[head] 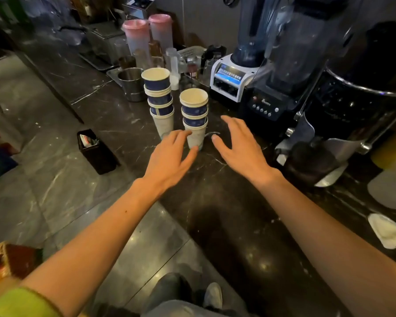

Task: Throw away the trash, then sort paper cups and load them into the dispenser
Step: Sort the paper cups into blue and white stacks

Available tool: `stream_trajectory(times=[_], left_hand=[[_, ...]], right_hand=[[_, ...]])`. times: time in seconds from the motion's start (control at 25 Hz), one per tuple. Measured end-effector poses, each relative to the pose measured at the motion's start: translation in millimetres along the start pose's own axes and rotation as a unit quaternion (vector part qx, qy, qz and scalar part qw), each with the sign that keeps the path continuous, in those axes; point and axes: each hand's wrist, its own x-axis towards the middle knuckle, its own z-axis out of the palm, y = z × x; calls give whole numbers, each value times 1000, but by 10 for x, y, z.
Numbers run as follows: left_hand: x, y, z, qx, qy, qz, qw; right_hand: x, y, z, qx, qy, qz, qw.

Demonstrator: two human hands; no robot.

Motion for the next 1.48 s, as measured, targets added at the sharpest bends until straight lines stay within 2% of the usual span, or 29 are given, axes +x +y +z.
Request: stream_trajectory(times=[0.12, 0.2, 0.32, 0.48, 0.6, 0.64, 0.76, 1.0, 1.2, 1.32, 1.48], left_hand=[[382, -120, 108, -144, 11, -69, 987], [730, -273, 201, -215, 19, -89, 972], [1069, -523, 363, -266, 18, -107, 958], [1287, -769, 596, -279, 7, -93, 956], [1460, -1072, 729, -343, -67, -81, 933], [1447, -1056, 764, -354, -66, -71, 930], [1586, -1210, 836, -399, -107, -54, 909], [1648, -1205, 889, -417, -122, -51, 899], [1618, -1115, 885, -428, -136, -43, 892], [1605, -1065, 861, -416, -148, -27, 897], [1650, -1068, 846, -403, -138, -28, 904]], right_hand=[[360, 53, 41, 64, -24, 23, 997], [688, 63, 108, 114, -8, 52, 992], [1039, 56, 234, 153, -3, 78, 985], [1403, 13, 448, 175, -5, 113, 978], [1671, -122, 685, 139, -21, 154, 978], [1653, -114, 661, 119, -28, 149, 981], [1750, -158, 744, 88, 0, 172, 981], [1670, -161, 758, 61, 21, 165, 984], [1533, -105, 726, 88, 63, 160, 981], [1451, -85, 575, 140, 124, 159, 969], [1320, -107, 271, 229, 224, 148, 936]])
